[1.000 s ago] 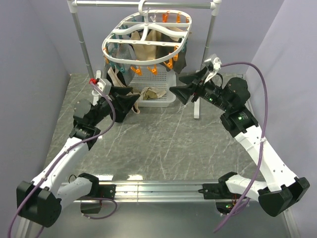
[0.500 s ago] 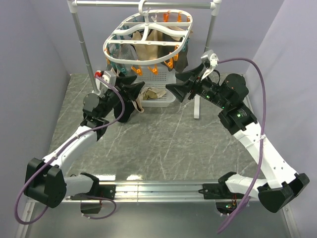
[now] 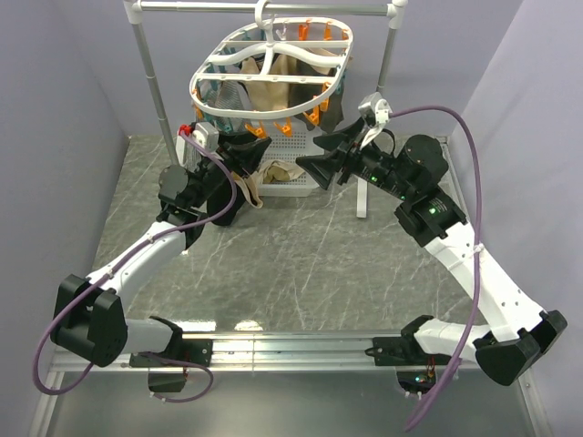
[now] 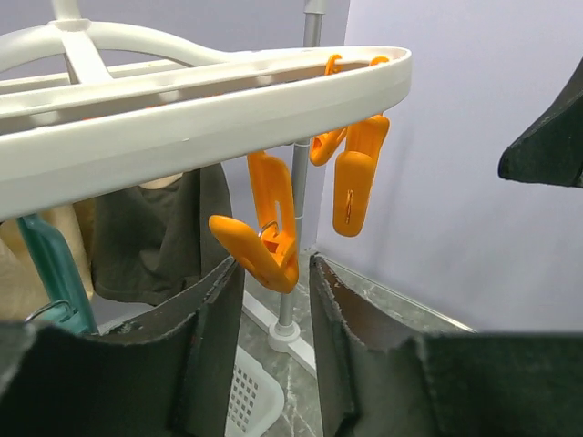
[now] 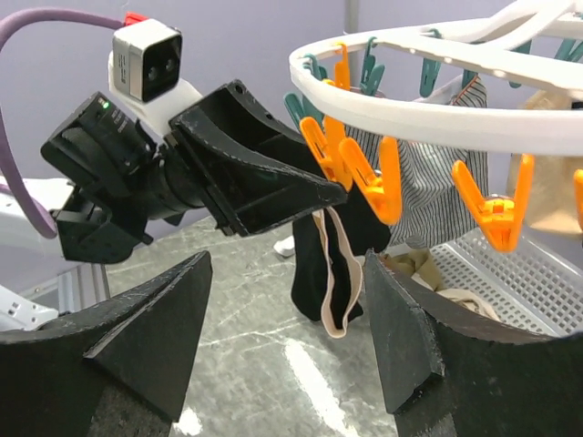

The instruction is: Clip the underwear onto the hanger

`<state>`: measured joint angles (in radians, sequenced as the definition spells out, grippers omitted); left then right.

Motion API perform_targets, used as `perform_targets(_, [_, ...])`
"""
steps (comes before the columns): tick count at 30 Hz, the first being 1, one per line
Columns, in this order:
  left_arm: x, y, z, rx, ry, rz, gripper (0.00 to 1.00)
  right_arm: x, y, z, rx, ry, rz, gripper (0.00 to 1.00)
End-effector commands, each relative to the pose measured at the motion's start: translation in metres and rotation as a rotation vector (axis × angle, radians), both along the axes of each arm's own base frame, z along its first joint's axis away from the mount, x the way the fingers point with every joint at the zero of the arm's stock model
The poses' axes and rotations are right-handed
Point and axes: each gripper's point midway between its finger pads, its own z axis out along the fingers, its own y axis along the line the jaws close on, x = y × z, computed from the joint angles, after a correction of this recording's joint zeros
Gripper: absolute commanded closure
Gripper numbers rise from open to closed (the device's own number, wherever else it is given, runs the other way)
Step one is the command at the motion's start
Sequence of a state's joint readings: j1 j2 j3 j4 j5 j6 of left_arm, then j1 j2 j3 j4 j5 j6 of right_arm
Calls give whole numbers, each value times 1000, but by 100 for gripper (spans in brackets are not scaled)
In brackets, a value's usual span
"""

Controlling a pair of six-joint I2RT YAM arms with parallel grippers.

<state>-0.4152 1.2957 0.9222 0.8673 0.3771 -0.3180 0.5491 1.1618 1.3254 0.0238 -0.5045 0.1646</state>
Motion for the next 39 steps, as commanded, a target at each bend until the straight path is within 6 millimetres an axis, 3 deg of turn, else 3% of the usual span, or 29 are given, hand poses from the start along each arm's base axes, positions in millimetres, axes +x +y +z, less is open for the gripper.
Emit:
perform_targets(1, [-10,-1,34,-34,-103,-16,60,-4,1,36,52,-91,-30,26])
perform_targets(8, [-12,-2,34,-3,-108,-10,73,5,22,37,67,-118,-158,28])
perform_targets(17, [-19,-4,32,27,-113,-20,82,24,42,44,81,-152,-258,29])
perform_targets(22, [-22,-5,33,29,-114,-27,83,28,48,50,79,-205,-256,28])
perform_targets(27, [-22,-6,33,26,-112,-33,83,47,55,40,61,-174,-302,27])
perform_targets(39, [-23,-8,32,38,-114,-44,83,65,73,32,43,-134,-302,27])
